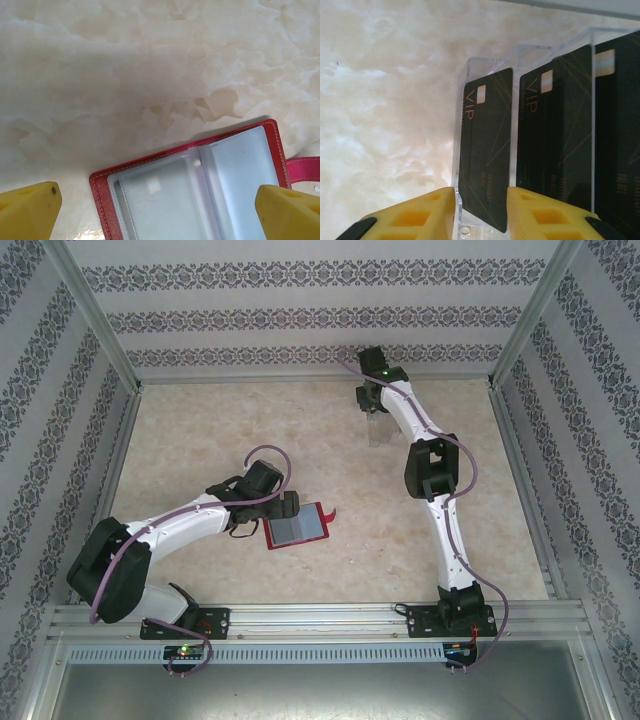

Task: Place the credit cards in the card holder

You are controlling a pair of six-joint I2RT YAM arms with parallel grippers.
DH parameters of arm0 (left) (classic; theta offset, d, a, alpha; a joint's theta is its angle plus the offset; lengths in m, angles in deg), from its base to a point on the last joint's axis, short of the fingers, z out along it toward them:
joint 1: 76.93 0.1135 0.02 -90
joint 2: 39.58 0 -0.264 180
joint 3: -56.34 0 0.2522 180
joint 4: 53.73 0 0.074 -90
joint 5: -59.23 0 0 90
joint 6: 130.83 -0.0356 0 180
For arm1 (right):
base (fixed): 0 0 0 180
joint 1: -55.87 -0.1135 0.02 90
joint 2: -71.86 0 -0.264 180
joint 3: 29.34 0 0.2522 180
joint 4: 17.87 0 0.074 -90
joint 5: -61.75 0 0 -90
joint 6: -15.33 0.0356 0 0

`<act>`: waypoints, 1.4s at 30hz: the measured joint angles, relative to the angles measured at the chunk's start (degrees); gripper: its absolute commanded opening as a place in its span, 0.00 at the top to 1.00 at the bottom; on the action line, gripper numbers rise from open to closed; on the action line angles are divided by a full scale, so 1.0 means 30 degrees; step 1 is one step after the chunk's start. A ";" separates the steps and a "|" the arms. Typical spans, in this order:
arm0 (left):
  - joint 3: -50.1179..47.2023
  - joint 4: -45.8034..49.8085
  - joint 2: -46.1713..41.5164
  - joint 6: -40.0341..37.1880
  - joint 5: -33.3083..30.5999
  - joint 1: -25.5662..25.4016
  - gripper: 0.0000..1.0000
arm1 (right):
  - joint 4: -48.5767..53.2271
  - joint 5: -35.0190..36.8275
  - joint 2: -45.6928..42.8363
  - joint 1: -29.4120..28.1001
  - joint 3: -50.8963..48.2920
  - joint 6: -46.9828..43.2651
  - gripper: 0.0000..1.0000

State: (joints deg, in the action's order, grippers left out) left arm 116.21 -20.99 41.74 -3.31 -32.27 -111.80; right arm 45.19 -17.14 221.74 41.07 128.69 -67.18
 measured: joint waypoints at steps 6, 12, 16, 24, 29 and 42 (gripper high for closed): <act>0.0000 0.0000 0.0000 0.0000 0.0000 0.0000 0.00 | 0.0080 -0.0073 0.0102 -0.0153 0.0000 0.0015 0.76; 0.0000 0.0000 0.0000 0.0000 0.0000 0.0000 0.00 | 0.0073 -0.0204 0.0102 -0.0153 0.0000 0.0007 0.70; 0.0000 0.0000 0.0000 0.0000 0.0007 0.0000 0.00 | 0.0044 -0.0197 -0.0044 -0.0153 -0.0080 0.0000 0.69; 0.0000 -0.0044 0.0291 0.0000 0.0087 0.0000 0.00 | -0.0277 0.0124 -0.1749 -0.0102 -0.0153 -0.0066 0.69; 0.0000 -0.0051 0.0386 -0.0007 0.0160 0.0000 0.00 | -0.0474 0.0525 -0.1996 0.0087 0.0160 -0.0138 0.69; 0.0000 -0.0044 0.0379 -0.0007 0.0153 0.0000 0.00 | -0.0255 0.1005 -0.1581 0.0823 0.0160 -0.0146 0.68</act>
State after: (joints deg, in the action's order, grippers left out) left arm 116.21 -21.12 42.88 -3.33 -31.81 -111.80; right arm 44.42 -14.12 217.00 43.54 129.17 -67.62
